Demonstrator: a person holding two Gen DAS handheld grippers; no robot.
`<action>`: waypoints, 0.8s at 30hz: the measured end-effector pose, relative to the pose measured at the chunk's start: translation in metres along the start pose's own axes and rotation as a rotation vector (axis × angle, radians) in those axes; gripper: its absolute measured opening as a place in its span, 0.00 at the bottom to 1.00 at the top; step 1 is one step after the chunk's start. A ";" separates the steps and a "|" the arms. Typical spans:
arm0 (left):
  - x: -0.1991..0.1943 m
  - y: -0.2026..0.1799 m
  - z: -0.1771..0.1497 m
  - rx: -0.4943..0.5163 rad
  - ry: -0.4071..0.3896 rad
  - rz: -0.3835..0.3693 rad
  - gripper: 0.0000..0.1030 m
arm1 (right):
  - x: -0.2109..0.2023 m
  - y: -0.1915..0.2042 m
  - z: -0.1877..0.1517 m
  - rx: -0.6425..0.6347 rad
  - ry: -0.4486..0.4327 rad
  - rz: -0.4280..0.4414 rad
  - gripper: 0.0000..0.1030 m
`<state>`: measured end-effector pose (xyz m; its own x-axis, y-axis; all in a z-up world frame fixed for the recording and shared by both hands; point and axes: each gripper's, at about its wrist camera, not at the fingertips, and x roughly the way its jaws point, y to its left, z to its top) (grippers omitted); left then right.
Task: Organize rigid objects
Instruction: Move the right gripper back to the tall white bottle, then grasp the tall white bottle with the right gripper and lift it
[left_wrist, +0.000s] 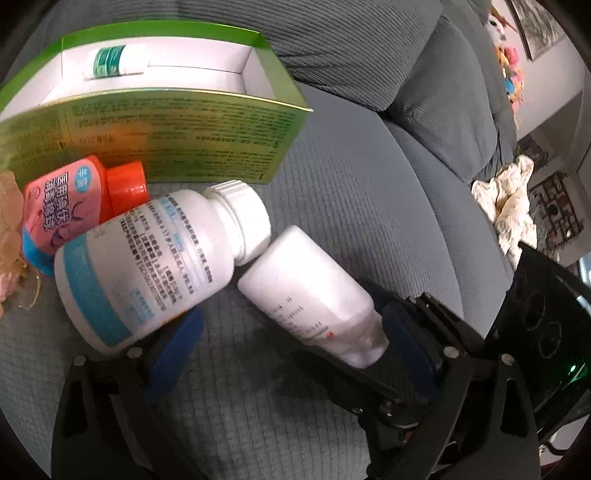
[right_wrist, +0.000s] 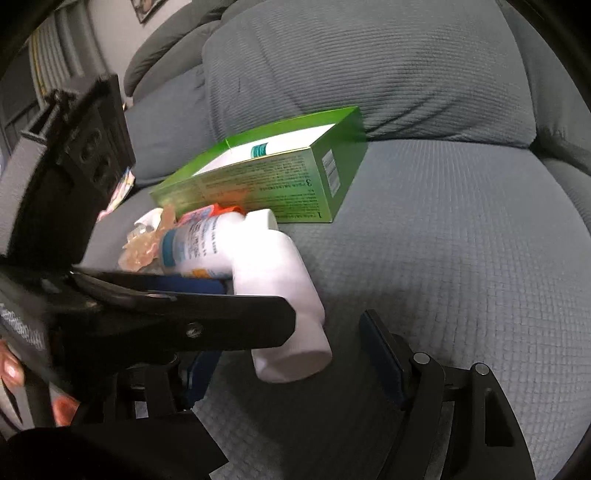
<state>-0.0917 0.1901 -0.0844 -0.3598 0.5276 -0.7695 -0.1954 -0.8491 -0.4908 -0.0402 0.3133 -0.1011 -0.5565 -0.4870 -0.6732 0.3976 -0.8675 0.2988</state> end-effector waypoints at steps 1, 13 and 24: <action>-0.002 0.001 0.001 -0.004 -0.007 -0.006 0.91 | 0.000 0.000 0.000 0.001 -0.002 0.003 0.72; -0.016 -0.010 -0.007 0.093 0.009 -0.018 0.62 | -0.003 0.017 -0.008 -0.046 -0.003 0.060 0.48; -0.077 -0.018 -0.031 0.266 -0.055 0.066 0.50 | -0.034 0.075 -0.012 -0.192 -0.085 0.111 0.47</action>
<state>-0.0325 0.1653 -0.0293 -0.4271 0.4746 -0.7696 -0.4001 -0.8625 -0.3099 0.0169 0.2659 -0.0640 -0.5579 -0.5917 -0.5819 0.5863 -0.7773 0.2282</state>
